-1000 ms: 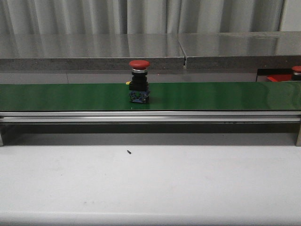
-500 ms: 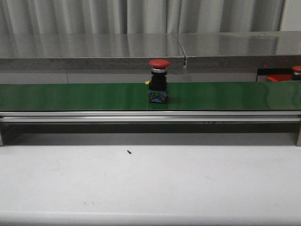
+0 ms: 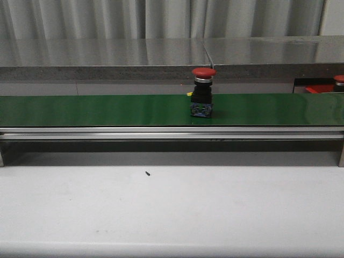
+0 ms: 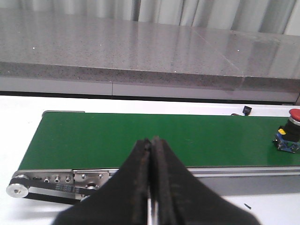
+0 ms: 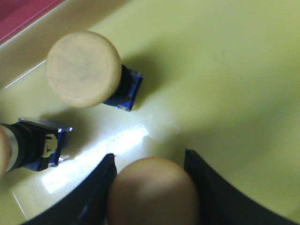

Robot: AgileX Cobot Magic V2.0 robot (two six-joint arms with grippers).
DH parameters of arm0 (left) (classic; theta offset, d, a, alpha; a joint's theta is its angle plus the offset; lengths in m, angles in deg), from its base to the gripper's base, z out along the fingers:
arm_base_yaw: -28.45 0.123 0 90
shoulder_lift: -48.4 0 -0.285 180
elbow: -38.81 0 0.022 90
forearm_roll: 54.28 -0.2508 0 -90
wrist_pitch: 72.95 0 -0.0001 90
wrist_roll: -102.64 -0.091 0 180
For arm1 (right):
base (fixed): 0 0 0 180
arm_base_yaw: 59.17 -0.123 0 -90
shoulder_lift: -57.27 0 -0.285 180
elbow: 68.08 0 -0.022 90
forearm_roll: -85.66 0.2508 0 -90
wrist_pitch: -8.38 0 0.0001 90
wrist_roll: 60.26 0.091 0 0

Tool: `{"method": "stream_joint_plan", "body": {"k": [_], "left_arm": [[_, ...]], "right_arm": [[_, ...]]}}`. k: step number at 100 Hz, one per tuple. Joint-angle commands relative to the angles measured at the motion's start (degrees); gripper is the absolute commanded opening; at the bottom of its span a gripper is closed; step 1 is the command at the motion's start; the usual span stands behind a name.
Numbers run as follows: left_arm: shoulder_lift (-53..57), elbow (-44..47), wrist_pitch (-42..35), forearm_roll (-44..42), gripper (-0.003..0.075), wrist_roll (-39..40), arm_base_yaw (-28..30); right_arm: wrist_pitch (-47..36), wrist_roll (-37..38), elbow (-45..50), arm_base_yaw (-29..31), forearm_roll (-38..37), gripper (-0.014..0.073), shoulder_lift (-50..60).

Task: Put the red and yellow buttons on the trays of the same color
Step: 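Lower the yellow button into the yellow tray and open the right gripper, then return the right gripper above the conveyor end as the red button arrives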

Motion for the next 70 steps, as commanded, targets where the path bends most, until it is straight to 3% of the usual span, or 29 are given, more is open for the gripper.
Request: {"method": "stream_joint_plan", "body": {"k": [1, 14, 21, 40, 47, 70], "left_arm": [[-0.28, -1.59, -3.79, 0.87, -0.0019, -0.06, -0.46], [-0.28, -1.59, -3.79, 0.87, -0.0019, -0.06, -0.46], [-0.28, -1.59, -3.79, 0.87, -0.0019, -0.06, -0.46], [-0.28, -1.59, -3.79, 0.87, -0.0019, -0.06, -0.46], [-0.28, -1.59, -3.79, 0.87, -0.0019, -0.06, -0.46], [-0.28, -1.59, -3.79, 0.87, -0.0019, -0.06, -0.46]], "right_arm": [[-1.49, -0.92, -1.39, 0.27, 0.99, 0.0135, 1.36], [-1.44, -1.18, -1.39, 0.27, 1.03, 0.0138, 0.9], [-1.25, -1.18, -1.39, 0.27, 1.03, 0.0181, 0.87], [-0.45, -1.18, -1.39, 0.27, 1.16, 0.0496, 0.87], [-0.45, -1.18, -1.39, 0.27, 1.56, 0.0575, 1.5], [-0.17, -1.73, -1.45, -0.49, 2.94, 0.0596, 8.25]]}}
